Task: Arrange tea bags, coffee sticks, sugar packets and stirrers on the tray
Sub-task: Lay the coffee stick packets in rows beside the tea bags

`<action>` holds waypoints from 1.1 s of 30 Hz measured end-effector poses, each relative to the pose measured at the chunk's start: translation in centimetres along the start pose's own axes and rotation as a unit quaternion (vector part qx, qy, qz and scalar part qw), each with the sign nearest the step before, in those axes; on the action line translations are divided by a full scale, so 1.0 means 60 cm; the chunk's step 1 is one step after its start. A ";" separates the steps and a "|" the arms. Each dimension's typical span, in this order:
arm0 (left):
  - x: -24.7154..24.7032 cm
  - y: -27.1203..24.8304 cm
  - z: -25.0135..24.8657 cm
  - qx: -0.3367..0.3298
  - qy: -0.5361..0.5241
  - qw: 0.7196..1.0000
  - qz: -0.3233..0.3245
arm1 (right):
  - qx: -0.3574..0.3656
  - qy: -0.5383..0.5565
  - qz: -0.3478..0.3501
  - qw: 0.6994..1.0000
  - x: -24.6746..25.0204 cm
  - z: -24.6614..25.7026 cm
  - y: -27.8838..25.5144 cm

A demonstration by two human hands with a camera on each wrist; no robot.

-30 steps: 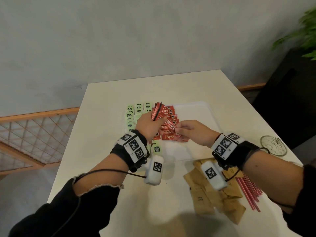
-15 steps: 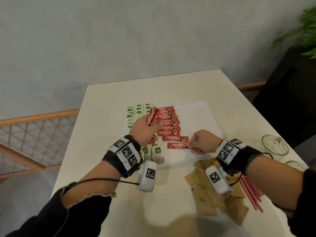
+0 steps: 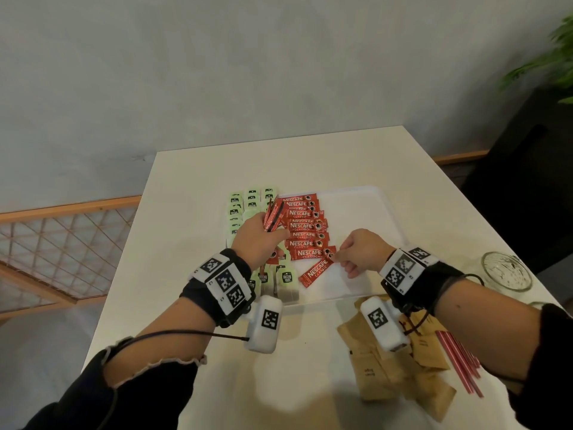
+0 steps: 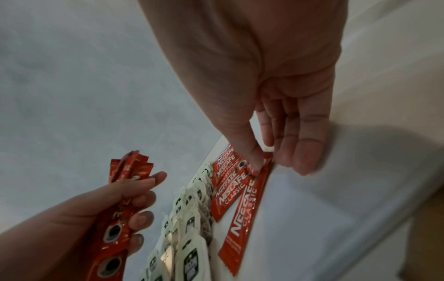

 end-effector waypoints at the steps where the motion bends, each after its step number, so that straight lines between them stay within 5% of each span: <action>1: 0.000 0.000 0.000 0.001 -0.002 1.000 -0.001 | 0.002 -0.008 0.000 1.000 -0.003 0.001 0.001; 5: -0.002 -0.003 0.001 0.005 -0.008 1.000 0.004 | 0.096 -0.124 -0.064 0.986 0.008 0.035 -0.012; 9: -0.001 -0.007 0.000 0.006 -0.021 1.000 0.011 | 0.161 -0.179 -0.016 0.970 -0.015 0.053 -0.016; 19: -0.007 -0.009 0.001 0.023 -0.068 0.997 0.020 | 0.157 -0.150 -0.050 0.975 -0.019 0.060 0.000; 25: -0.057 -0.019 0.005 0.036 -0.146 0.978 0.141 | 0.169 -0.092 -0.084 0.978 0.009 0.084 -0.018; 30: -0.082 -0.028 -0.015 0.000 -0.119 0.975 0.186 | 0.225 0.071 -0.010 0.972 0.002 0.111 -0.058; 33: -0.084 -0.032 -0.027 -0.015 -0.099 0.979 0.179 | 0.239 0.077 0.021 0.968 -0.013 0.115 -0.079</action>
Point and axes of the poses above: each hand's wrist, its own y-axis towards the middle knuckle, its own x-axis out of the back of the hand, z = x × y, the point moved 9 cm from there along y, towards the middle knuckle, and after that the axes turned 13 degrees about z, right-handed, at the moved point
